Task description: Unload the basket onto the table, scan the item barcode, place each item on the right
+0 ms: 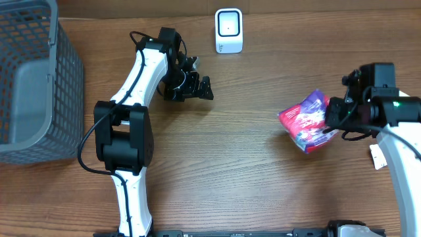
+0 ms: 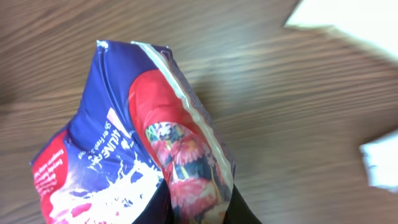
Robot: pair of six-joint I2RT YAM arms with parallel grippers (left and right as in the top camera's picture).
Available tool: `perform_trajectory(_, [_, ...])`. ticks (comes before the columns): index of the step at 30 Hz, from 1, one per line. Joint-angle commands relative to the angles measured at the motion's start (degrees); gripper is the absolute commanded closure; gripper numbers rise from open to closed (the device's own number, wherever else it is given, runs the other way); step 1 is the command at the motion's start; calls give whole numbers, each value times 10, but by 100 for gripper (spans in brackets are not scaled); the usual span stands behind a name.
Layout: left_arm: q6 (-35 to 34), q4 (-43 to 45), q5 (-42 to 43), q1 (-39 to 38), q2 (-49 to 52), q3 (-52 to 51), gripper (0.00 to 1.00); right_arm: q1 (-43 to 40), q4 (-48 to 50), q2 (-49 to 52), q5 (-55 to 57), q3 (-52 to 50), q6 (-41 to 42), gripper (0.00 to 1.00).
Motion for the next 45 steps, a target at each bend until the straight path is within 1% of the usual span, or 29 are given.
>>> perform_trajectory(1, [9,12,-5,3,7,12,0,92,-53,-11,261,67,50,96])
perform_trajectory(4, [9,17,-5,5,7,12,0,176,-63,-10,331,75,54,96])
perform_trajectory(6, [9,20,-5,7,7,12,0,231,-65,-3,405,75,79,96])
perform_trajectory(10, [9,31,-5,9,7,12,0,320,-88,43,598,73,89,96])
perform_trajectory(12, [9,40,-5,9,7,12,0,353,-86,76,670,73,100,96])
perform_trajectory(16, [9,56,-5,9,7,12,0,396,-22,154,854,73,85,96])
perform_trajectory(18, [9,58,-6,9,7,12,0,407,23,192,933,73,59,96])
perform_trajectory(19, [9,59,-6,9,7,12,0,410,45,209,933,73,27,96])
perform_trajectory(20, [9,59,-6,9,7,12,0,413,63,223,933,72,15,96])
perform_trajectory(22, [11,59,-11,9,7,12,0,423,80,253,933,72,14,96])
perform_trajectory(27, [11,75,-100,21,7,18,0,471,82,300,927,72,15,96])
perform_trajectory(29, [10,78,-104,35,7,27,0,495,82,304,897,72,15,96])
perform_trajectory(33, [4,73,-103,83,7,71,0,534,81,305,814,72,18,89])
perform_trajectory(34, [4,67,-103,95,7,83,0,538,81,305,797,72,19,86])
perform_trajectory(35, [4,59,-100,111,7,99,0,544,81,305,776,72,19,76])
perform_trajectory(36, [5,51,-89,124,7,113,0,547,79,305,762,72,19,71])
perform_trajectory(38, [5,33,-49,150,7,141,0,549,80,305,744,72,19,51])
perform_trajectory(40, [5,22,-7,171,7,163,0,549,77,305,740,72,19,39])
perform_trajectory(41, [5,17,14,183,7,175,0,550,74,305,740,72,18,36])
perform_trajectory(43, [5,13,37,196,7,189,0,557,70,305,739,72,19,34])
perform_trajectory(45, [5,11,57,205,7,198,0,568,68,305,739,72,18,29])
